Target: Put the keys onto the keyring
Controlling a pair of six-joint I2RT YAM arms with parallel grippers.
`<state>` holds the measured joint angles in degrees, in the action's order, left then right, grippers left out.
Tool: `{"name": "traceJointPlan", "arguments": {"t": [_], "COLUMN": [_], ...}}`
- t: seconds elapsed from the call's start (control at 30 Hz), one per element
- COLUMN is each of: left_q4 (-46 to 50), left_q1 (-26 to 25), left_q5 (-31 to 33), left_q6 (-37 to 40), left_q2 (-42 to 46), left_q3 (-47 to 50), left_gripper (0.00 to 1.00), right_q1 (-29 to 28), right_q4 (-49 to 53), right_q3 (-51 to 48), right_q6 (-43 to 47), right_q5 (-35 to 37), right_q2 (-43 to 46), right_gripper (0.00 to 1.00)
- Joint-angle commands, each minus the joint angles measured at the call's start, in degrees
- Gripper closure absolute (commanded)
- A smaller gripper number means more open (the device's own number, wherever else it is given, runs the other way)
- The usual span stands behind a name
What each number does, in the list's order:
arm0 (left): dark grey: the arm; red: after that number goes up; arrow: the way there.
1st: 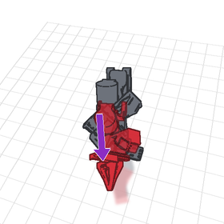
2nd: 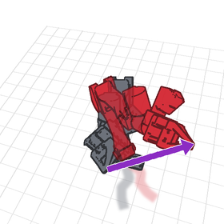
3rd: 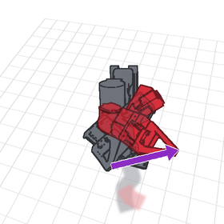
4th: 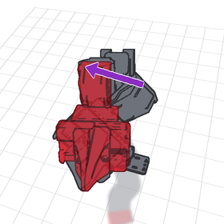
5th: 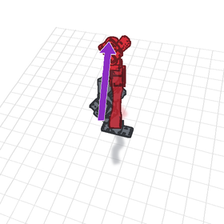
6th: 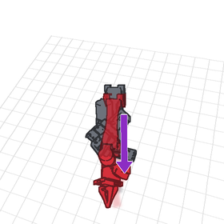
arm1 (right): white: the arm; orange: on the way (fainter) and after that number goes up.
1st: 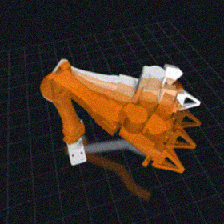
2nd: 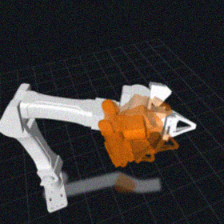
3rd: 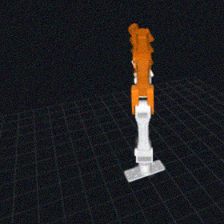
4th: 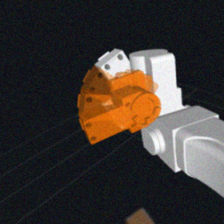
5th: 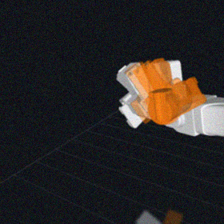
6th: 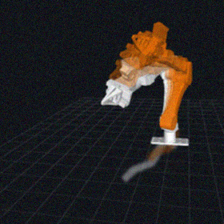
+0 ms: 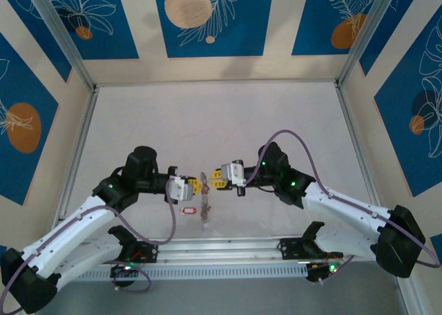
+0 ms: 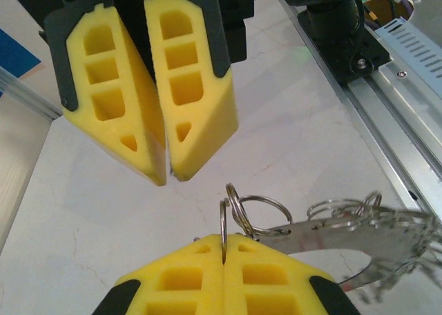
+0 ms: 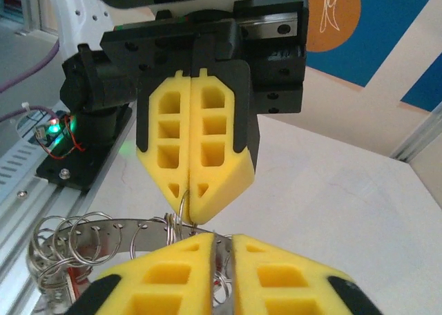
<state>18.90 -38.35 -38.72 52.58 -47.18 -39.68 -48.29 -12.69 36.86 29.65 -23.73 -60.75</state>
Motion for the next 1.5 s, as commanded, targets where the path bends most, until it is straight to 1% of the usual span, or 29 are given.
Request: {"name": "traceJointPlan", "arguments": {"t": [0.0,0.1,0.17,0.23,0.33,0.47,0.7,1.0,1.47], "left_q4": [-2.3,-3.0,-3.5,-4.5,-5.4,-5.1,-5.5,-5.7,-5.9], "left_q1": [-0.8,-0.9,-0.9,-0.9,-0.9,-0.9,-0.9,-0.9,-0.9], "left_q5": [-1.5,-1.0,-0.5,-0.2,-0.4,-1.0,-1.5,-1.4,-1.4], "left_q6": [3.0,2.9,2.5,2.1,2.1,1.8,1.8,2.0,1.9], "left_q2": [1.2,1.5,2.0,2.5,2.3,1.9,1.5,0.4,0.1], "left_q3": [0.1,0.3,0.4,0.9,1.5,1.2,1.3,1.2,1.1], "left_gripper": [1.00,1.00,1.00,1.00,1.00,1.00,1.00,1.00,1.00], "right_q1": [-1.0,-2.8,-3.9,-4.5,-4.9,-5.1,-5.0,-4.9,-4.9], "right_q4": [2.7,5.5,5.5,4.8,3.1,-1.1,-6.5,-9.5,-10.4], "right_q3": [0.7,1.5,1.3,1.0,0.0,-1.7,-4.3,-5.8,-4.7], "right_q6": [3.9,6.1,6.8,7.2,7.1,6.2,5.8,5.6,5.7], "right_q5": [0.0,1.8,2.9,3.9,5.1,6.5,11.1,10.6,9.4], "right_q2": [-1.5,-2.4,-2.9,-3.1,-2.6,-2.1,-0.8,0.5,-2.0], "right_gripper": [0.87,0.88,0.88,0.83,0.79,0.78,0.75,0.76,0.80]}}
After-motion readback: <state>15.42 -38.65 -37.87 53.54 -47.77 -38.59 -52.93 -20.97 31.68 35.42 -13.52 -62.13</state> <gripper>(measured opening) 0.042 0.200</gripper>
